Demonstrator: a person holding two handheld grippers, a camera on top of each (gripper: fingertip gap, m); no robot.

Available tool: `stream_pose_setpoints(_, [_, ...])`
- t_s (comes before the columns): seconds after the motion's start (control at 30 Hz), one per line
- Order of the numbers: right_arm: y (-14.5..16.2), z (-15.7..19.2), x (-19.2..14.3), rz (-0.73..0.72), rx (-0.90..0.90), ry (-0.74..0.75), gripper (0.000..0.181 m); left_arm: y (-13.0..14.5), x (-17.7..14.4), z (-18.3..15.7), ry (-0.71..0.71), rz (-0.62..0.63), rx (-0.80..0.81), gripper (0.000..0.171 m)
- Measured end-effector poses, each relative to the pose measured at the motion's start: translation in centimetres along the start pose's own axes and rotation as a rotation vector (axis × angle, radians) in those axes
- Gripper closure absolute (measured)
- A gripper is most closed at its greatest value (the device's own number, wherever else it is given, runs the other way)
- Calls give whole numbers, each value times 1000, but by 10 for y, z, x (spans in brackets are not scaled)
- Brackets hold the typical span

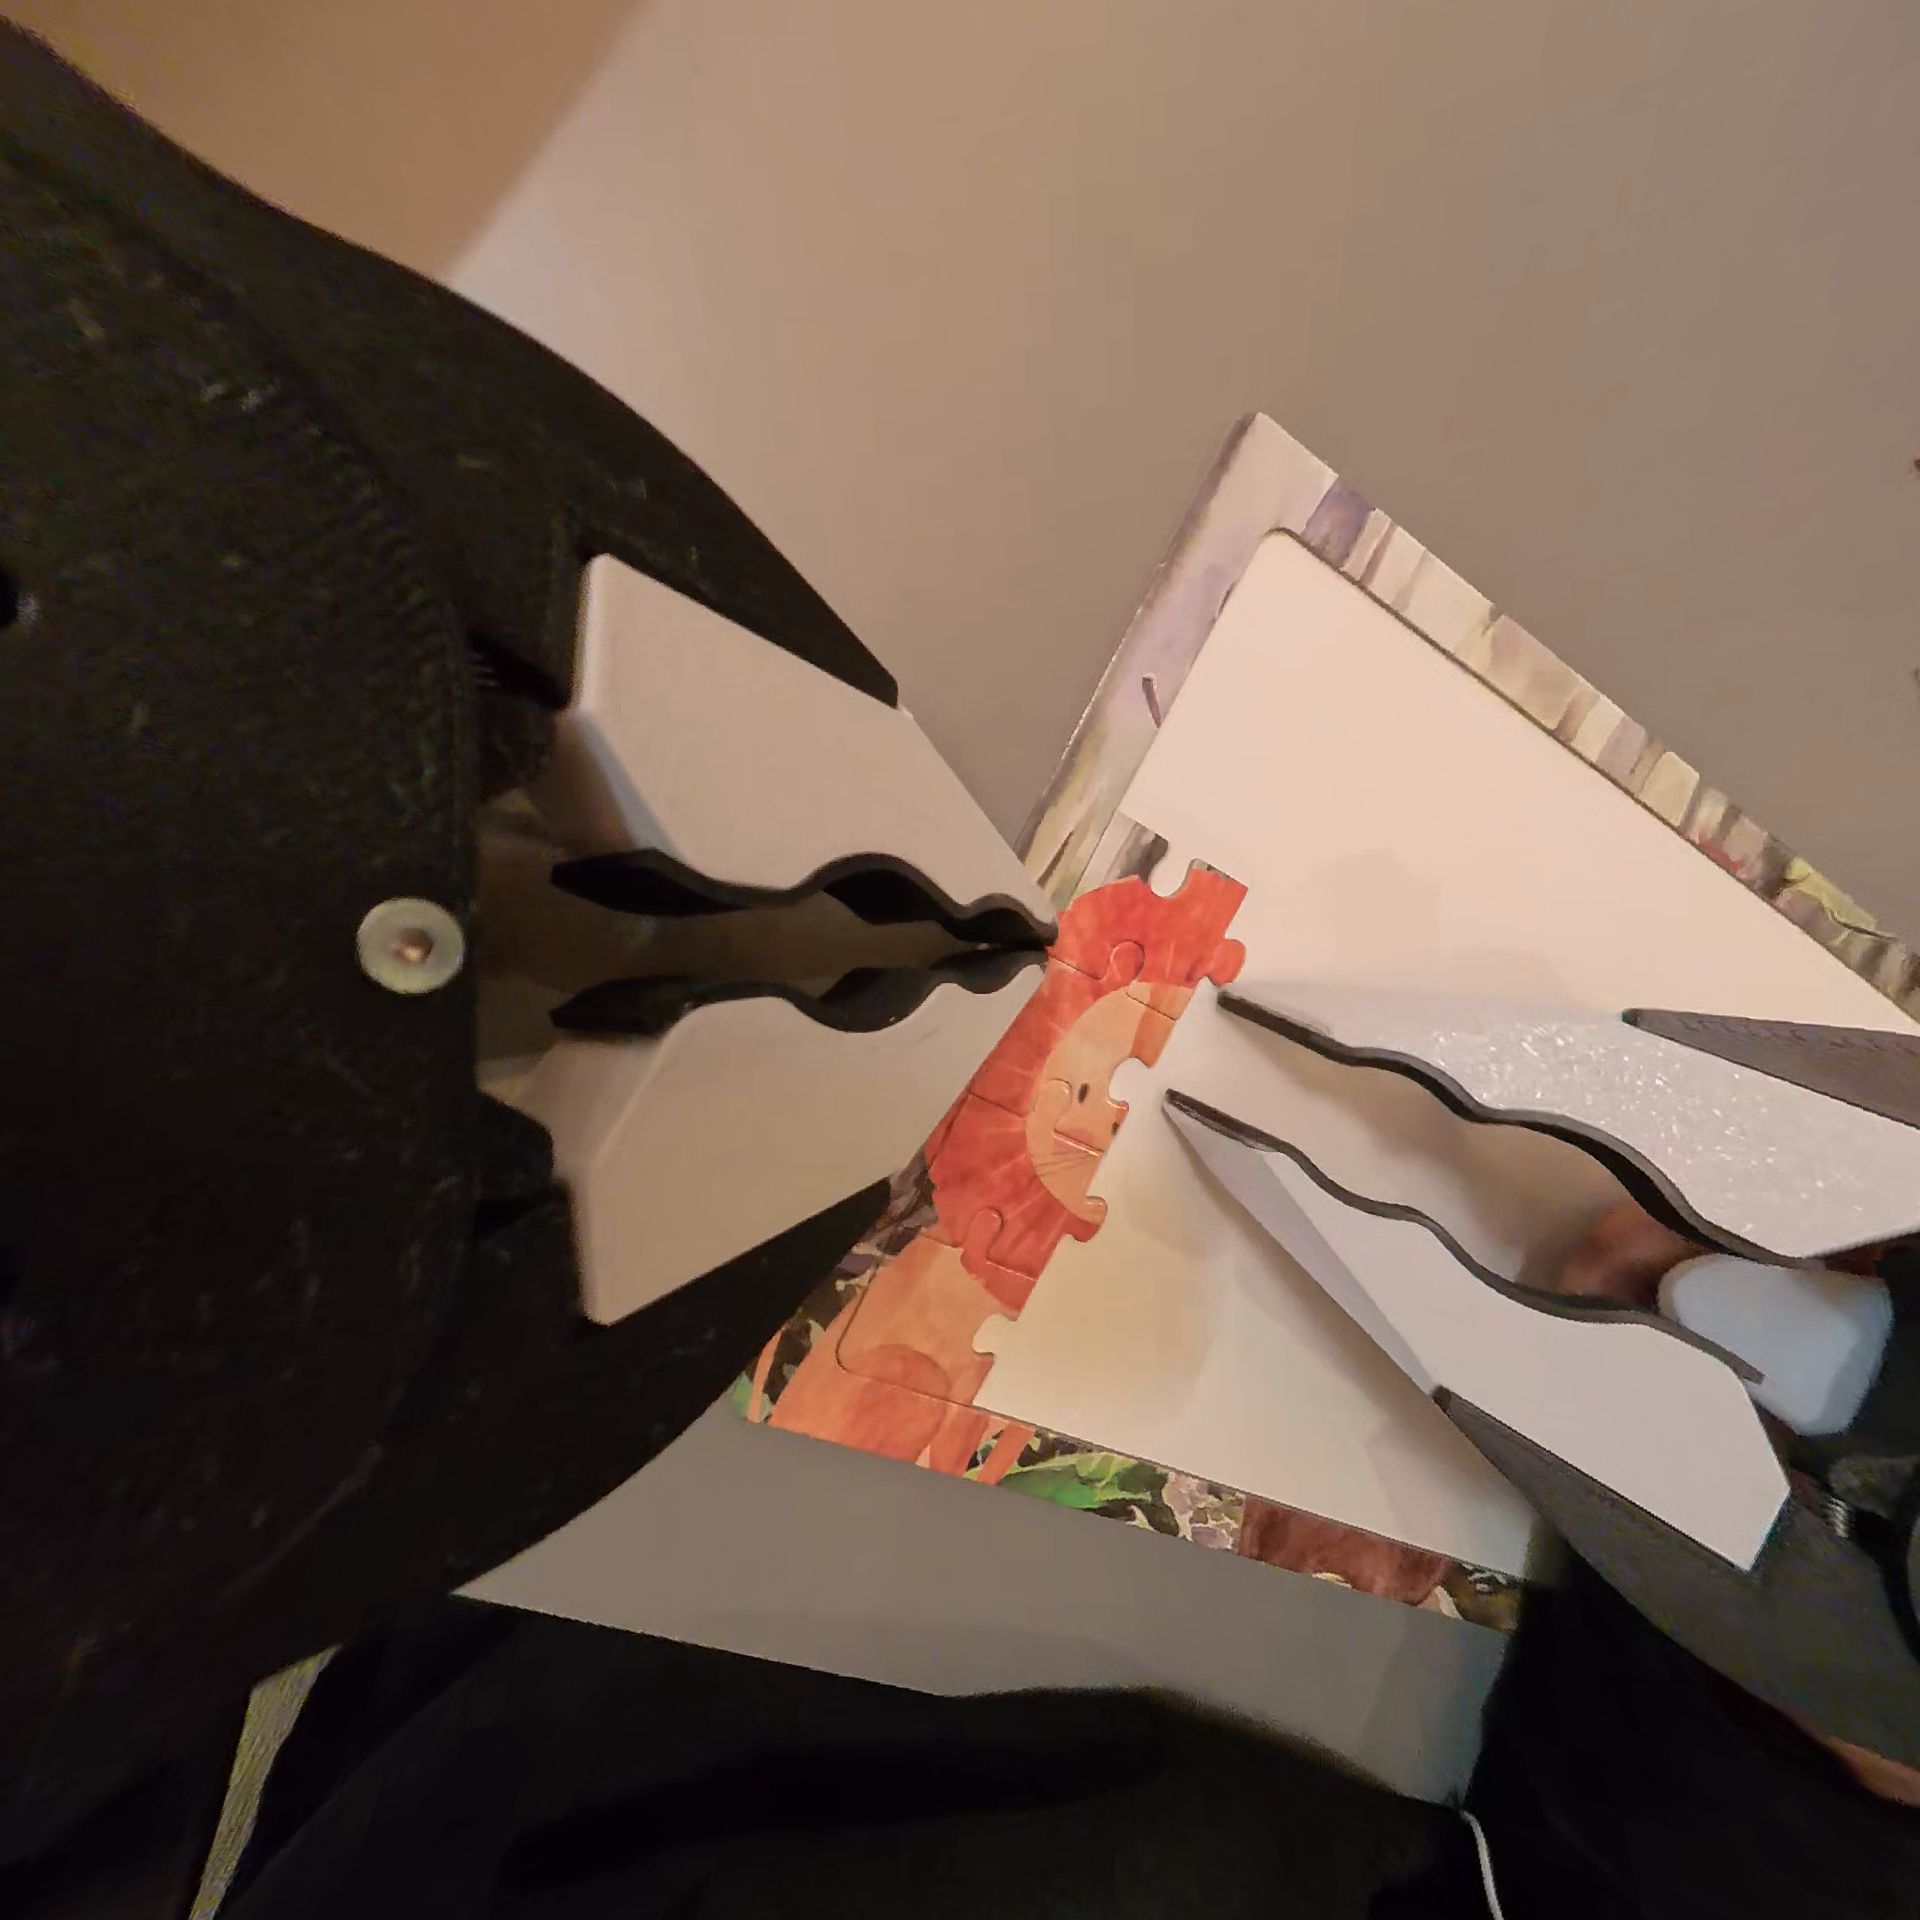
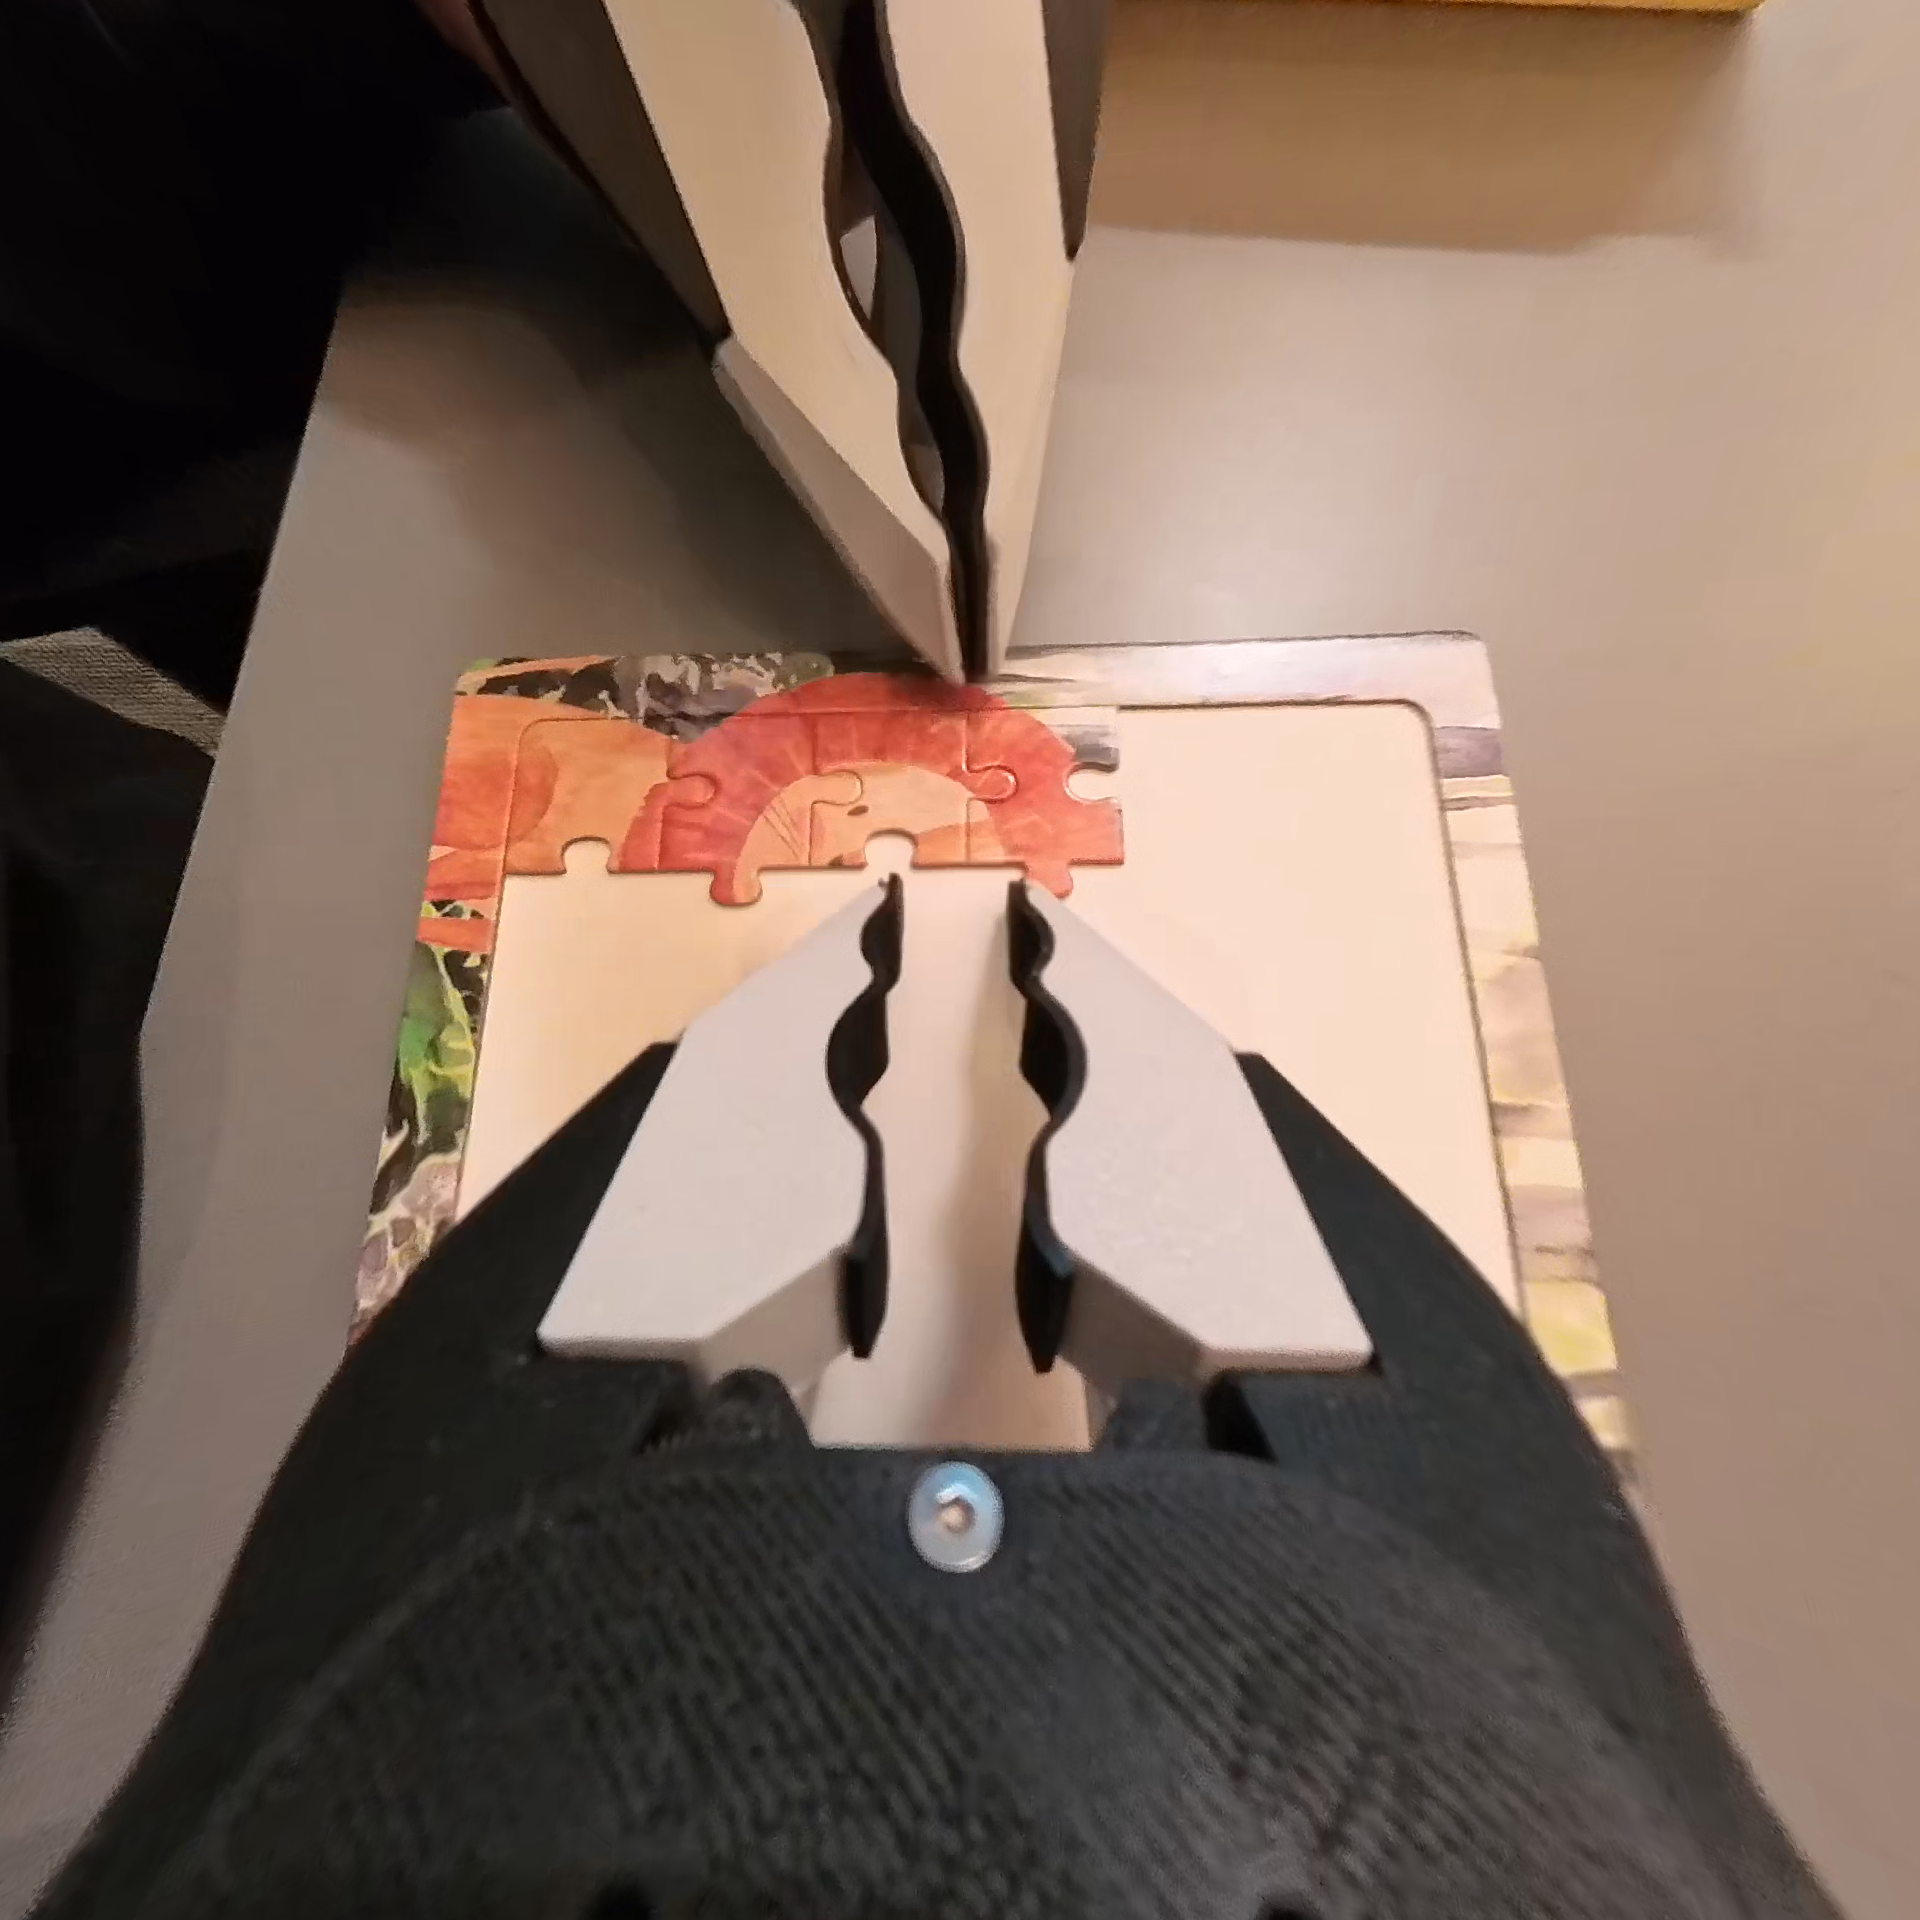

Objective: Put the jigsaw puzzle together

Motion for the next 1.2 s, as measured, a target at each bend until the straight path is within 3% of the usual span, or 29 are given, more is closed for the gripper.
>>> stream_pose_setpoints(0.1, [-14,-6,-25,-123,-25,64,180,-21,-14,2,3,-176,-3,171])
stream_pose_setpoints(0.17, [-22,-19,-51,-223,1,119,181,-45,-25,14,30,-375,-108,171])
stream_pose_setpoints(0.23, [-23,-37,-80,-267,39,208,177,-63,-27,23,80,-465,-192,171])
stream_pose_setpoints(0.4, [-10,-71,-156,-220,8,541,170,-114,-14,18,-84,-461,-12,171])
stream_pose_setpoints(0.5, [14,-91,-199,-183,-16,715,163,-155,0,15,-89,-456,70,171])
stream_pose_setpoints(0.6, [58,-108,-228,-191,68,757,137,-183,20,35,-103,-432,104,171])
stream_pose_setpoints(0.7, [100,-112,-246,-183,189,778,140,-182,41,69,-202,-409,84,171])
stream_pose_setpoints(0.8, [115,-112,-261,-203,242,850,153,-160,47,75,-188,-400,66,171])
stream_pose_setpoints(0.9, [113,-112,-262,-296,315,820,155,-136,42,96,-320,-351,102,171])
stream_pose_setpoints(0.97, [112,-112,-255,-323,347,764,156,-134,39,104,-293,-363,43,171])
stream_pose_setpoints(1.07, [118,-114,-249,-245,333,797,160,-132,38,111,-242,-391,-34,171])
stream_pose_setpoints(1.2, [119,-115,-246,-212,311,830,163,-129,38,119,-275,-404,-64,171])
Point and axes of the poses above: each gripper's, where its closed fingertips meet, x out along the fingers, y out of its underside, z = x × y across the jaws, the point moved 5 cm from there along -x, back along the fingers, and after that the axes turned 4 degrees about -x, right-handed, at the moved point
